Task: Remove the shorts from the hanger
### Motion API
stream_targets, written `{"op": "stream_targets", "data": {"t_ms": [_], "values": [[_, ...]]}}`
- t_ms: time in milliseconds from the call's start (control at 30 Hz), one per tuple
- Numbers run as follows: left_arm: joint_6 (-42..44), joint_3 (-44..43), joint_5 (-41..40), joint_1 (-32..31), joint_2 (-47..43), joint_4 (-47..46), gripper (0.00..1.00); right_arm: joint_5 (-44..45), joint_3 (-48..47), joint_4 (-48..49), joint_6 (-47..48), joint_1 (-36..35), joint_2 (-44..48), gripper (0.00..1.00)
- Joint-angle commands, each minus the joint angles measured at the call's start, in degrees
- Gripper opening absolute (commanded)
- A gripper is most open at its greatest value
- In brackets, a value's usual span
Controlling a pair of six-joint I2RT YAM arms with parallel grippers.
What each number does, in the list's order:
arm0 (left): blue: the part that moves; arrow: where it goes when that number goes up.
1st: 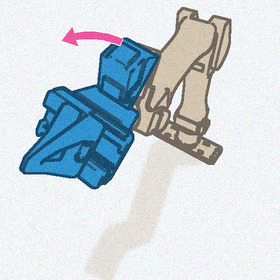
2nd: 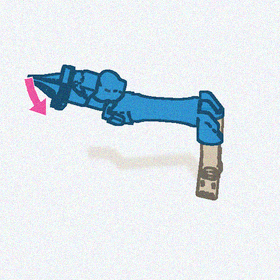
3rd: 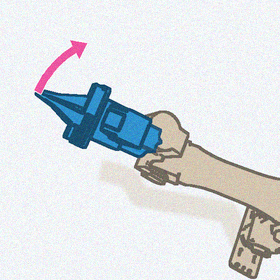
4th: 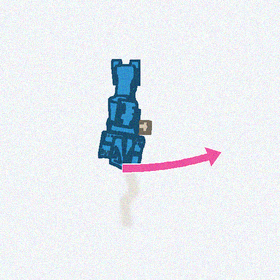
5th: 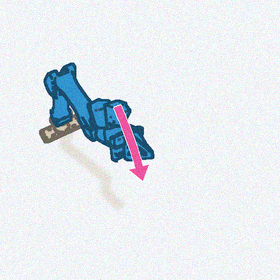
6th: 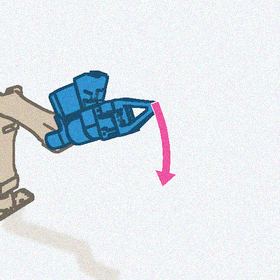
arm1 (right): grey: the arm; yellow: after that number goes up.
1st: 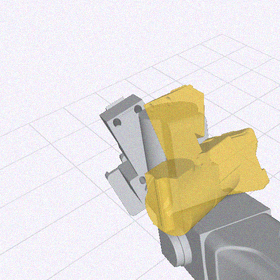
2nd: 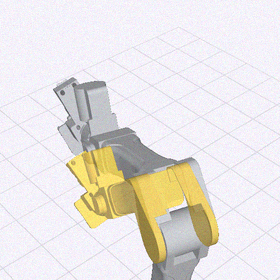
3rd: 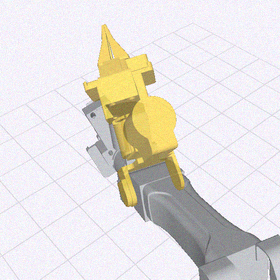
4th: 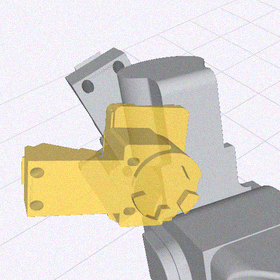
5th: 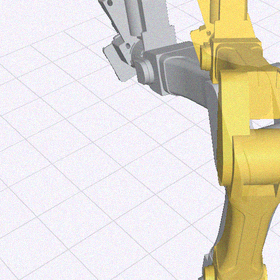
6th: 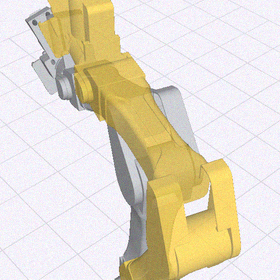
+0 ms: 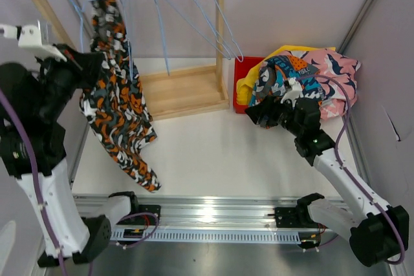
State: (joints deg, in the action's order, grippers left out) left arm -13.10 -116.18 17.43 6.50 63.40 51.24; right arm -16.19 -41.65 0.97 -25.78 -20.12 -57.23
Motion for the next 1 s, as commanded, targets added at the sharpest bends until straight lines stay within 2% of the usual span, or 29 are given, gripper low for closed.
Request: {"op": "stream_targets", "data": {"t_ms": [0, 33, 133, 167, 367, 467, 567, 700, 967], "values": [[-4.47, 13.26, 18.84, -0.26, -10.55, -15.54, 0.0, -5.86, -9.03, 0.0, 1.87, -1.76, 2.12, 0.84], [-7.26, 15.87, 24.0, -0.44, -13.1, -20.26, 0.0, -8.14, -10.72, -0.35, 1.96, -3.07, 2.12, 0.85], [-12.63, 26.69, 32.29, -1.4, -20.84, -28.01, 0.0, -11.31, -17.21, -0.71, 2.4, -5.62, 1.69, 0.87], [-14.39, 27.32, 35.71, -2.54, -21.99, -30.48, 0.0, -12.72, -18.72, -0.8, 2.4, -7.37, 1.16, 0.88], [-16.51, 25.65, 41.27, -8.87, -26.57, -33.91, 0.0, -11.42, -29.09, -5.27, 4.68, -13.44, -0.6, 0.89], [-18.45, 26.09, 43.38, -10.98, -27.8, -35.86, 0.0, -10.18, -32.25, -7.3, 5.39, -14.07, -0.6, 0.9], [-16.09, 26.09, 42.6, -12.56, -27.89, -33.41, 0.0, -9.13, -34.11, -8.35, 5.04, -14.25, -0.34, 0.91], [-10.46, 25.74, 37.7, -14.15, -27.62, -24.73, 0.0, -7.72, -34.38, -8.62, 3.81, -14.51, 1.5, 0.92], [-4.3, 26.01, 32.58, -17.22, -27.54, -18.64, 0.0, -7.28, -32.88, -7.74, 2.14, -14.6, 4.06, 0.92]]}}
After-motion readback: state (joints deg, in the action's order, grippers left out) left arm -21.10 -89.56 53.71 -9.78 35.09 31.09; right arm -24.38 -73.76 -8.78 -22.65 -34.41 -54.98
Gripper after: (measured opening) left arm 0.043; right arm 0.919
